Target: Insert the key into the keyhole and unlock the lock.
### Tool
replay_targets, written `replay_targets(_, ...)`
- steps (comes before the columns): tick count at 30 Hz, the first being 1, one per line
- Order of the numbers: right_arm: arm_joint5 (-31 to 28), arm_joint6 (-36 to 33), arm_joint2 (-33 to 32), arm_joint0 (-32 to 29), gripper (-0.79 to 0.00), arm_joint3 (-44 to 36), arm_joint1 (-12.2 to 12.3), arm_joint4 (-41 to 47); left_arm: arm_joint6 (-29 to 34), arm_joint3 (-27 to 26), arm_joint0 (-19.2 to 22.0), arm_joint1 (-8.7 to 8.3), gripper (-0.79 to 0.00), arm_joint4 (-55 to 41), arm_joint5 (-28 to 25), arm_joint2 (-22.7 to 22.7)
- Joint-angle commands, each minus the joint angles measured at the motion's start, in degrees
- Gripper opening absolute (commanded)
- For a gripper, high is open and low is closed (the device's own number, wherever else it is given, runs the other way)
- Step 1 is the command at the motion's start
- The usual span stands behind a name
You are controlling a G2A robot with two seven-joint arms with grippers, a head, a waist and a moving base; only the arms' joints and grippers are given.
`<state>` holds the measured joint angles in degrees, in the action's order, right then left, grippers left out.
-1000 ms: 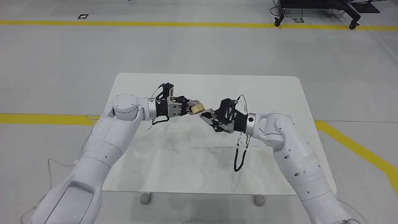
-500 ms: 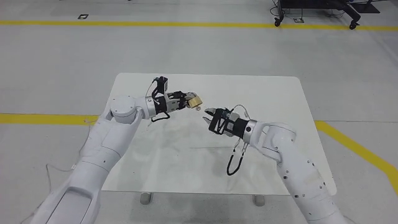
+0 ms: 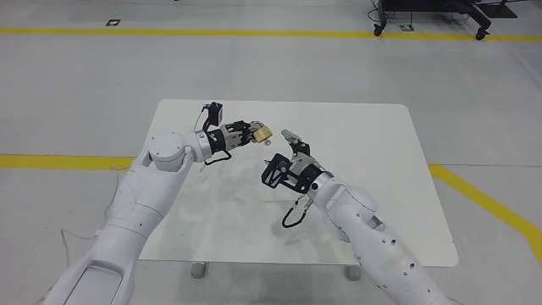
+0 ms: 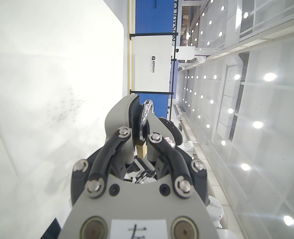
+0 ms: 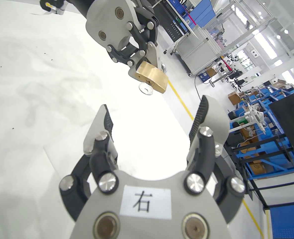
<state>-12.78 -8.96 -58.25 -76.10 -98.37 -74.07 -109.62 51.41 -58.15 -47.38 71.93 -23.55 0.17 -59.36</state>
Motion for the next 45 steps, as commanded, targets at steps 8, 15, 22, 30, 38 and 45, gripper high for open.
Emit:
replay_targets(8, 2.4, 0.4, 1.6, 2.4, -0.477, 3.2, -0.9, 2.3, 0.3, -0.1, 0.0, 0.06, -0.785, 0.4, 0.5, 0.0)
replay_targets(15, 3.5, -0.4, 2.8, 2.6, -0.576, 3.3, -1.3, 0.9, 0.4, -0.1, 0.0, 0.12, -0.785, 0.5, 0.7, 0.0)
replay_targets(22, 4.1, -0.4, 2.9, 2.4, -0.785, 3.4, -1.5, 0.7, 0.6, -0.2, 0.0, 0.15, -0.785, 0.7, 0.4, -0.1)
replay_targets(30, 4.4, 0.9, 1.7, 1.4, -0.785, 3.3, -1.6, 4.2, 0.9, -0.7, -0.3, 0.13, -0.785, 1.3, -0.6, -0.2)
replay_targets(38, -2.0, 7.1, -3.0, 0.4, -0.785, 5.0, -1.3, 16.7, 1.0, -1.8, -0.7, -0.04, -0.785, 3.1, -3.2, -0.3)
replay_targets(45, -6.5, 9.6, -5.1, 0.4, -0.785, 6.8, -1.0, 22.6, 0.6, -3.4, -1.6, -0.23, -0.785, 4.2, -6.6, -0.8)
